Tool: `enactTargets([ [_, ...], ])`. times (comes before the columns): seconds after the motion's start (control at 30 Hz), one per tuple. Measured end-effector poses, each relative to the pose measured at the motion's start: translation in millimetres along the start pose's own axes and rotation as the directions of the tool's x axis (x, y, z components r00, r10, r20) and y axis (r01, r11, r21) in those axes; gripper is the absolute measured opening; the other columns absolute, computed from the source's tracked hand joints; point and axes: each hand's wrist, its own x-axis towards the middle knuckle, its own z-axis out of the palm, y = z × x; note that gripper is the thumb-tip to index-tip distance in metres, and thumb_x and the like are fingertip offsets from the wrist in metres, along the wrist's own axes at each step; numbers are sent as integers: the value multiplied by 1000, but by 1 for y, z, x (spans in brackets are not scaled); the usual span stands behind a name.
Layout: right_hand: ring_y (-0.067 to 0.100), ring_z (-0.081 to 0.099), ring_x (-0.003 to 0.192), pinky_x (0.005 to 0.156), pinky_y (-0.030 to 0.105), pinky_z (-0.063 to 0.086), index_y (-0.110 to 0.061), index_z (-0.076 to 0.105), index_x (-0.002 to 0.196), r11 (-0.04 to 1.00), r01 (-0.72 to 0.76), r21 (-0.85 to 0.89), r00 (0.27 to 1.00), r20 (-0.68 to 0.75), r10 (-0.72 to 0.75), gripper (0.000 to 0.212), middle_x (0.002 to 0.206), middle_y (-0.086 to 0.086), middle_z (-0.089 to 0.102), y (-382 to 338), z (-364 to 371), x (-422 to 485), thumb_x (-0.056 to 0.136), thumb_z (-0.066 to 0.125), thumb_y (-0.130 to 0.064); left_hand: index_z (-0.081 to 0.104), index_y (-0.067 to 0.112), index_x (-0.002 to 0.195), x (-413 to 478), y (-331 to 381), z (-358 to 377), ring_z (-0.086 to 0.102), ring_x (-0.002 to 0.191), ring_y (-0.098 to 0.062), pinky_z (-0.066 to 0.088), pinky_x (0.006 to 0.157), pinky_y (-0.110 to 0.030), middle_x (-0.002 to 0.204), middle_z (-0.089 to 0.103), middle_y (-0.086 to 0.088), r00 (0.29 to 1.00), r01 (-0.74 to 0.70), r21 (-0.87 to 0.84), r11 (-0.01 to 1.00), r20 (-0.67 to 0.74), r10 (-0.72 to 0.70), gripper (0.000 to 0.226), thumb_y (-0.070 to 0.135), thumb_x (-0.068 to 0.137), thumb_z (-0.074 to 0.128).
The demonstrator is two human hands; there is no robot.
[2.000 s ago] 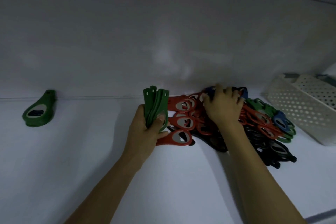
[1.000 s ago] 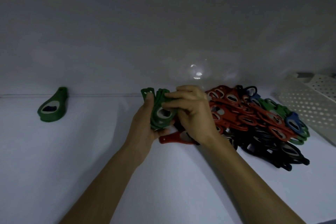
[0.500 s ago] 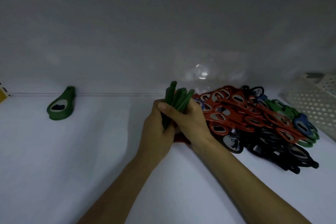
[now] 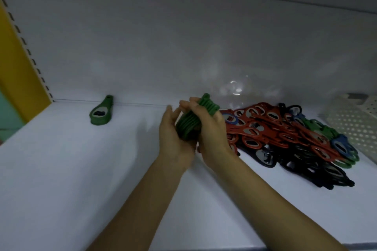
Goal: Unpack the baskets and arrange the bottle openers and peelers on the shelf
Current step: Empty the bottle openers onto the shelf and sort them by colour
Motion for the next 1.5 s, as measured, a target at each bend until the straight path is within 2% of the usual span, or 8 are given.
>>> enactTargets([
  [0.23,22,71,83,89,40,55,-9,66,84,979,-34,199,999,25,30,9,85,11,74,-1,37,-23,89,64,-15,62,7,111,-37,23,-4,67,101,-23,52,89,-34,106,70,-13,973,-226,211,951,14,228,35,34,97,45],
  [0.37,23,66,101,94,39,51,-9,57,94,850,-262,456,962,50,269,15,103,12,71,-7,49,-30,97,52,-23,56,24,112,-64,30,-26,63,94,3,49,77,-11,104,65,13,799,-544,738,398,311,516,37,43,81,59],
  [0.53,27,60,112,104,40,44,-7,62,113,776,-420,470,895,70,441,34,121,14,65,11,70,-45,94,55,-34,64,17,112,-71,55,-46,62,89,6,46,74,-5,95,64,21,597,-557,830,-36,430,678,21,22,92,59],
  [0.77,16,64,98,92,31,50,-17,62,108,973,-215,-84,977,-25,214,32,110,6,67,22,62,-38,88,63,-41,63,5,104,-71,124,-40,68,90,-20,58,75,-30,99,69,-12,826,-431,896,105,345,446,17,16,91,60],
  [0.93,9,70,83,66,16,51,-19,69,101,822,159,-546,873,467,141,24,96,2,73,1,48,-16,79,75,-10,65,3,103,-59,166,-31,70,80,-14,56,68,-19,94,71,-12,976,-194,981,9,192,104,21,20,91,61],
  [1.13,13,70,71,59,21,53,-15,71,95,790,-133,-599,904,254,345,22,84,6,75,14,67,9,75,78,-10,58,10,99,-37,178,-35,72,72,-17,58,63,-25,91,70,-10,996,-63,993,101,56,74,22,29,88,63],
  [1.3,20,68,68,54,27,54,-4,70,87,817,-402,-414,909,-72,411,19,81,12,71,43,79,36,72,80,-11,62,15,94,-18,204,-70,64,75,-19,49,62,-27,94,68,-6,835,-104,949,-297,245,493,24,37,94,52],
  [1.5,25,61,72,75,36,56,0,53,84,845,-389,-367,911,-289,294,36,77,10,58,64,117,77,71,83,-15,57,9,123,23,211,-91,56,100,-20,36,79,-22,118,63,-11,843,-19,950,-312,183,506,34,26,101,37],
])
